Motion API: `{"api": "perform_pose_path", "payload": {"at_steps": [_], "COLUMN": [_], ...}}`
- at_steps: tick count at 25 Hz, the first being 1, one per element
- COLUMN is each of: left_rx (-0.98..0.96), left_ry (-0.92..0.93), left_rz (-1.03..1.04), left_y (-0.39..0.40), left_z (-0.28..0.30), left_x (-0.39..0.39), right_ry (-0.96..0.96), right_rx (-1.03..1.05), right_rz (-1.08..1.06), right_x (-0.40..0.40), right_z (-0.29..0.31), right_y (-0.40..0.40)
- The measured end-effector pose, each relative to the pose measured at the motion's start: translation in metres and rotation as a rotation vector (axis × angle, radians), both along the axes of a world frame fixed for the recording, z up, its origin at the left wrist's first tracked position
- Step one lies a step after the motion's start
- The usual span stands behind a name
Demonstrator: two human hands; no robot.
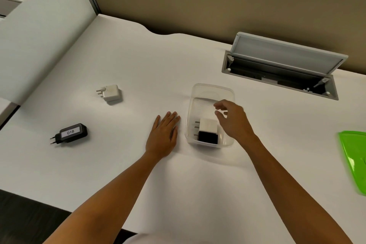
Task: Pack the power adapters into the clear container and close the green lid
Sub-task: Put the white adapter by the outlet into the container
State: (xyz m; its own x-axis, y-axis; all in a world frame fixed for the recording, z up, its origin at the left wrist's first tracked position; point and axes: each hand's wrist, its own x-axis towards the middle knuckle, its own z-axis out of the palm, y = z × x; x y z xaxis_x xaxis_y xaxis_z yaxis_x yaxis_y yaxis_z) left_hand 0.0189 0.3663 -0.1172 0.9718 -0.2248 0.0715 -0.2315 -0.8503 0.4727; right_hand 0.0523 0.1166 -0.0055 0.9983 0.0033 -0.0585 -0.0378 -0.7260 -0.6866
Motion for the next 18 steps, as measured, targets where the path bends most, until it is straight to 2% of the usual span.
{"api": "perform_pose_path", "payload": {"at_steps": [3, 6, 9, 11, 13, 16, 18], "left_rx": [0.014, 0.030, 0.018, 0.043, 0.054, 0.063, 0.093], "left_ry": [0.005, -0.005, 0.007, -0.017, -0.077, -0.135, -0.119], "left_rz": [-0.025, 0.024, 0.140, 0.160, 0.236, 0.500, 0.675], "left_y": [0.000, 0.005, 0.016, 0.027, 0.045, 0.090, 0.124], "left_z": [0.001, 0.000, 0.000, 0.001, 0.005, 0.014, 0.020], "left_x": [-0.001, -0.010, -0.027, -0.035, -0.038, -0.043, -0.047], "right_ry": [-0.219, -0.364, -0.309, -0.218, -0.145, -0.143, -0.164], "right_rx": [0.102, 0.186, 0.177, 0.137, 0.086, -0.053, -0.104], "right_rz": [-0.097, -0.298, -0.481, -0.506, -0.474, -0.336, -0.320], "right_x": [-0.007, -0.022, -0.046, -0.063, -0.078, -0.092, -0.094], "right_z": [-0.001, -0.014, -0.045, -0.069, -0.086, -0.103, -0.107], "right_y": [-0.016, -0.038, -0.056, -0.062, -0.063, -0.061, -0.062]}}
